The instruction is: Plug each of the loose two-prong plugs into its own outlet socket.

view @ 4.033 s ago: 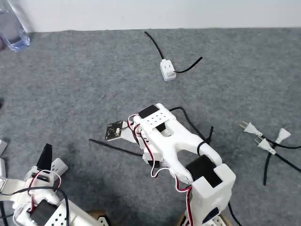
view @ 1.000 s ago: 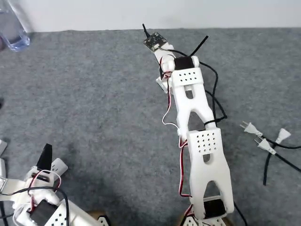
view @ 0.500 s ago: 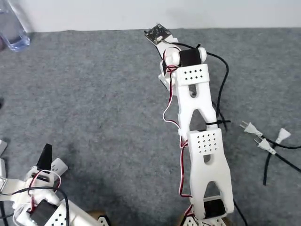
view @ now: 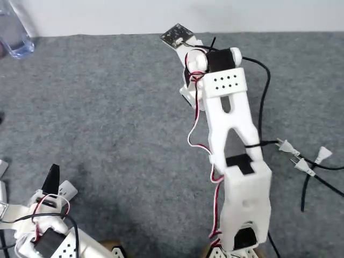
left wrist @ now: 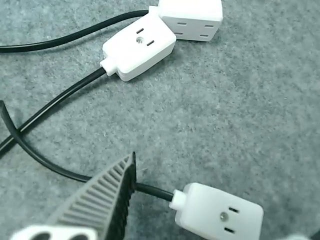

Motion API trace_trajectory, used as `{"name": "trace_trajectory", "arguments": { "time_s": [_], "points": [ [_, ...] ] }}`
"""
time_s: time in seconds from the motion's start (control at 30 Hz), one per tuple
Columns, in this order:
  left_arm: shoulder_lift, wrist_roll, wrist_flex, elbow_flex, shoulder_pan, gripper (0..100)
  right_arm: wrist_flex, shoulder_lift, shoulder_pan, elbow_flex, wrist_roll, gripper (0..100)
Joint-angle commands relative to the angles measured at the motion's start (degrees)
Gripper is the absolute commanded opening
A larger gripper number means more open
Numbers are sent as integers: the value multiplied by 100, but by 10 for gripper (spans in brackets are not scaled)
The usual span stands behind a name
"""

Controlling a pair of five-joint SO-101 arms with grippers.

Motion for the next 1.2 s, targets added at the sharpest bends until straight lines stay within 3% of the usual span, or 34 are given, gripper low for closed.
{"name": "trace_trajectory", "arguments": {
  "time_s": [0.0, 0.77, 1.17],
  "points": [
    [-26, -18, 0, -48, 18, 564, 259, -1059, -66, 809, -62, 339],
    [-26, -18, 9, -48, 18, 564, 198, -5824, -57, 5697, -26, 339],
    [-26, -18, 26, -48, 18, 564, -1147, -8224, -13, 9292, -26, 339]
  ]
}}
